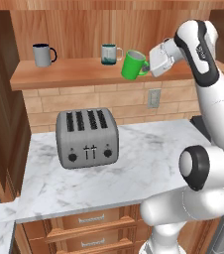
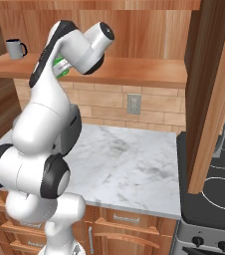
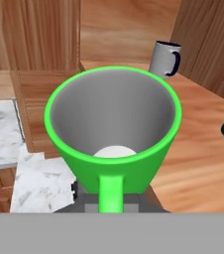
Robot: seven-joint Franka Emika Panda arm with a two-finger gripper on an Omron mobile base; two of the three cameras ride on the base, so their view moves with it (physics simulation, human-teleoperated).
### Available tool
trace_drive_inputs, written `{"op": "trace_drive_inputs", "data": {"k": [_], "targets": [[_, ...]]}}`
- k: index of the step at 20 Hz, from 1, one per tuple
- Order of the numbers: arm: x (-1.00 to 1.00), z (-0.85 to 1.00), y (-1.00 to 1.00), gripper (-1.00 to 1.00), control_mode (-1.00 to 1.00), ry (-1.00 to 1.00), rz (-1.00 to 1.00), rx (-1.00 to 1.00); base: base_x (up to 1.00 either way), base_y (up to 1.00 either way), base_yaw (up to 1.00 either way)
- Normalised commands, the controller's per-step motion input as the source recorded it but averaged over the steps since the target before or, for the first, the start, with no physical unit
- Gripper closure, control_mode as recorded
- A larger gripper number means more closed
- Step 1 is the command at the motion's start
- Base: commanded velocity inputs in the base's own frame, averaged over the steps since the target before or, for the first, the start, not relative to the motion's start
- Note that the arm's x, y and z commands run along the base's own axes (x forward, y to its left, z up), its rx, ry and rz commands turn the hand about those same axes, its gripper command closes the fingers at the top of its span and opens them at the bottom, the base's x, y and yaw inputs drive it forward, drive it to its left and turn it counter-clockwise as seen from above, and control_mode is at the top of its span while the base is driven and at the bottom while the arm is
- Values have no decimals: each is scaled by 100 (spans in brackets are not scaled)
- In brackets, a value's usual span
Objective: Pick the mug on the counter and place it in the cabinet with the handle facing the right, like the mugs already inside.
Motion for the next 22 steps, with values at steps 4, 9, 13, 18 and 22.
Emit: {"op": "trace_drive_inputs", "data": {"k": [4, 9, 13, 18, 22], "targets": [[19, -1, 0, 100, -100, 0, 0, 0, 0, 0, 0], [28, 0, 0, 100, -100, 0, 0, 0, 0, 0, 0], [31, 0, -1, 100, -100, 0, 0, 0, 0, 0, 0], [31, 0, 0, 100, -100, 0, 0, 0, 0, 0, 0], [22, 0, 0, 100, -100, 0, 1, 0, 0, 0, 0]]}}
